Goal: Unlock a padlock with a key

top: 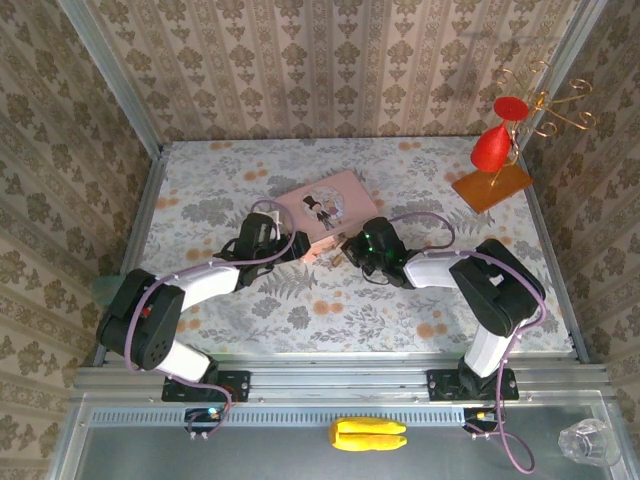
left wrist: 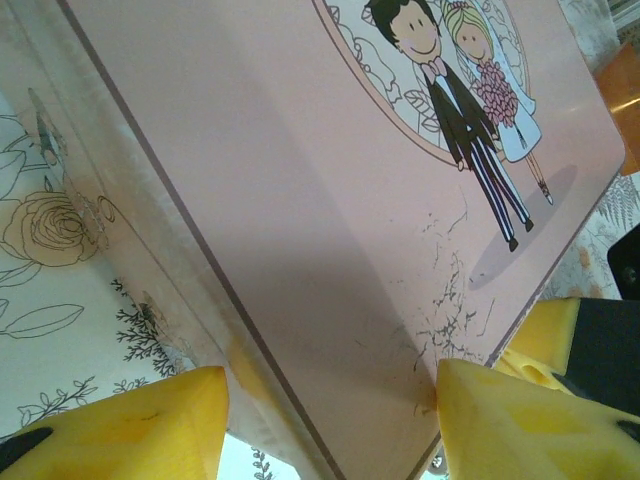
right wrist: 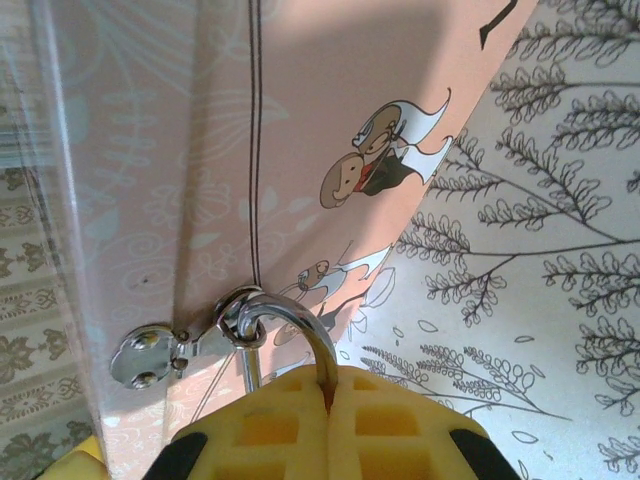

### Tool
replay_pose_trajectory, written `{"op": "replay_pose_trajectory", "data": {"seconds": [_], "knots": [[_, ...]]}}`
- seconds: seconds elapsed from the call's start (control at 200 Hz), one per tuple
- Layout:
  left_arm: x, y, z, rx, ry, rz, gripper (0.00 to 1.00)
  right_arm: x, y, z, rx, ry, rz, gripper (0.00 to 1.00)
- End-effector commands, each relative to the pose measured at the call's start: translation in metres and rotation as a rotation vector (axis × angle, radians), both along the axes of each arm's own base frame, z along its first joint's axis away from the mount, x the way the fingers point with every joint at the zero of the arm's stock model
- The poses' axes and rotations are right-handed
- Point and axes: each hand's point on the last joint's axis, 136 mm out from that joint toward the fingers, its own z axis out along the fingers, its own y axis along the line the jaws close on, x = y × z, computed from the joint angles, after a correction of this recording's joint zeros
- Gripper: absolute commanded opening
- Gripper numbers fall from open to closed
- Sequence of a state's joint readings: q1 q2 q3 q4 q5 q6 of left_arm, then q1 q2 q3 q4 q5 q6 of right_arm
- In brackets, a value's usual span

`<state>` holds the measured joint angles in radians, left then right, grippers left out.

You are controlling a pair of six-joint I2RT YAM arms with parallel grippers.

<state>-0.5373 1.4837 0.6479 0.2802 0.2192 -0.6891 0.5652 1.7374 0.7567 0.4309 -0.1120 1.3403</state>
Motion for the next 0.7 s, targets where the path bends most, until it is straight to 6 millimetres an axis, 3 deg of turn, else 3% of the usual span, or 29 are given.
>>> {"op": "replay_pose_trajectory", "data": {"seconds": [0.0, 0.475, 0.695], "knots": [[-0.02, 0.015, -0.033, 0.081, 0.104, 0.018, 0.57, 0.023, -0.013, 0.037, 0.055, -0.113, -0.085, 0.0], [-0.02, 0.015, -0.034, 0.082, 0.107, 0.021, 0.57, 0.024, -0.024, 0.038, 0.05, -0.116, -0.097, 0.0], [-0.019, 0.015, -0.034, 0.081, 0.107, 0.022, 0.56, 0.026, -0.04, 0.025, 0.041, -0.102, -0.139, 0.0]]}}
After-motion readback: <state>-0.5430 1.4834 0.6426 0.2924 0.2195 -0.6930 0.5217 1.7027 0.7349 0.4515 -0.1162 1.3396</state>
